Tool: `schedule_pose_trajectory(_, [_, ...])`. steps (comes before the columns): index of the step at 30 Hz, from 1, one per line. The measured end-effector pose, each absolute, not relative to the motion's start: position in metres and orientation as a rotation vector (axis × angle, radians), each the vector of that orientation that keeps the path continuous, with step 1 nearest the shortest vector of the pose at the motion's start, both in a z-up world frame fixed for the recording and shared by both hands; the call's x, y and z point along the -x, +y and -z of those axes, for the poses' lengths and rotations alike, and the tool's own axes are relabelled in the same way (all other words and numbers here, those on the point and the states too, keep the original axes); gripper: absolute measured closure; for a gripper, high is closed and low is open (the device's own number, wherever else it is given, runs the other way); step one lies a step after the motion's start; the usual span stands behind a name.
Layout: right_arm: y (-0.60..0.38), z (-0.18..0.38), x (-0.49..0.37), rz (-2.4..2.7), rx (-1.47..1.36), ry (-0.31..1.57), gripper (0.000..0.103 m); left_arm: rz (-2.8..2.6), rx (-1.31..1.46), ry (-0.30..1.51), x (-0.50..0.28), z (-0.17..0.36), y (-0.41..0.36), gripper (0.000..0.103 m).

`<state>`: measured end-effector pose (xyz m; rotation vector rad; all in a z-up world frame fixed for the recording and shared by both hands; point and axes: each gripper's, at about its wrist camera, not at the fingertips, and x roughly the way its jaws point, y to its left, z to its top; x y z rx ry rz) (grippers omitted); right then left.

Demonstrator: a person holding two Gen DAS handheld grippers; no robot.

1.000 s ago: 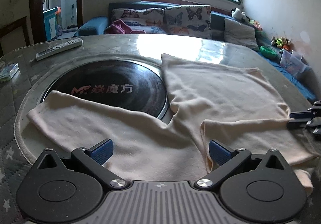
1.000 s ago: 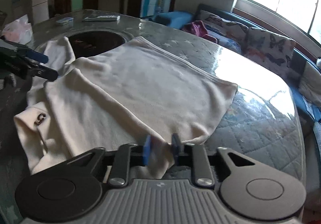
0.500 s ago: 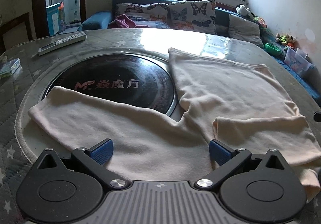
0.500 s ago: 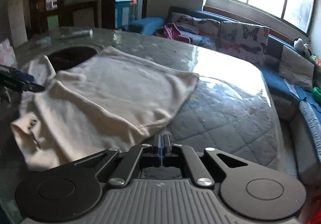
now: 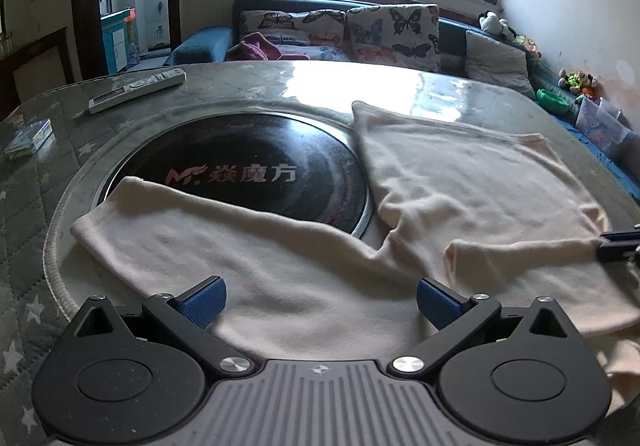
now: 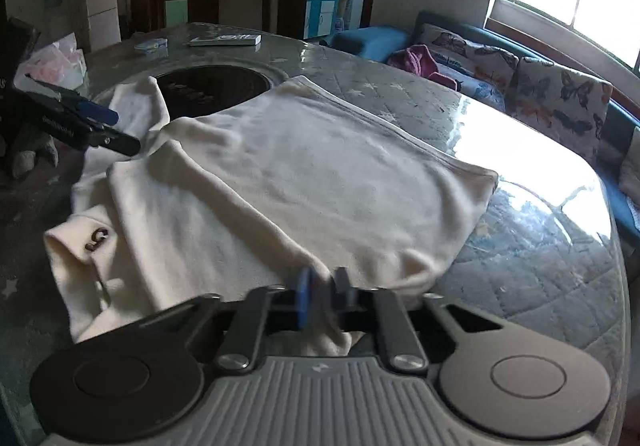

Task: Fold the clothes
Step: 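Grasp the sleeve lying by the cooktop with the left gripper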

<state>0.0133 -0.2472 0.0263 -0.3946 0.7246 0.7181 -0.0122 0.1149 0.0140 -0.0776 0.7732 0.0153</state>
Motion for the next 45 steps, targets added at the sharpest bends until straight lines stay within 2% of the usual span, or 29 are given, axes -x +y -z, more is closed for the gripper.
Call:
schedule_pose_trajectory(10, [-0.279, -0.033, -0.005, -0.626, 0.343, 0.712, 0.098, -0.033, 0.059, 0.771, 0.011, -0.010, 0.116, 0.000])
schedule_pose_trajectory(15, [-0.285, -0.038, 0.006, -0.568, 0.315, 0.681, 0.087, -0.033, 0.063, 0.758, 0.013, -0.018, 0.115, 0.000])
schedule_pose_trajectory(22, [-0.281, -0.033, 0.046, -0.642, 0.301, 0.729, 0.087, 0.098, 0.060, 0.669, 0.021, -0.046, 0.083, 0.001])
schedule_pose_trajectory(27, [-0.290, -0.031, 0.053, -0.613, 0.276, 0.765, 0.087, 0.209, 0.030, 0.656, 0.018, -0.049, 0.048, 0.012])
schedule_pose_trajectory(30, [-0.292, -0.042, 0.049, -0.592, 0.247, 0.719, 0.087, 0.238, -0.017, 0.667, 0.016, -0.042, 0.029, 0.013])
schedule_pose_trajectory(31, [-0.292, -0.046, 0.046, -0.585, 0.237, 0.702, 0.087, 0.244, -0.022, 0.676, 0.015, -0.039, 0.026, 0.015])
schedule_pose_trajectory(37, [-0.281, -0.038, 0.016, -0.561, 0.158, 0.679, 0.087, 0.259, -0.021, 0.737, 0.014, -0.023, 0.017, 0.054])
schedule_pose_trajectory(39, [-0.280, -0.030, 0.007, -0.542, 0.137, 0.694, 0.088, 0.253, -0.049, 0.726, 0.017, -0.020, 0.013, 0.062])
schedule_pose_trajectory(40, [-0.280, -0.025, 0.003, -0.528, 0.130, 0.705, 0.088, 0.258, -0.061, 0.722, 0.017, -0.020, 0.012, 0.078])
schedule_pose_trajectory(41, [-0.281, -0.021, 0.001, -0.515, 0.120, 0.712, 0.088, 0.263, -0.059, 0.724, 0.017, -0.022, 0.011, 0.089])
schedule_pose_trajectory(45, [-0.285, -0.028, 0.008, -0.500, 0.101, 0.678, 0.087, 0.254, -0.045, 0.695, 0.023, -0.035, 0.013, 0.092])
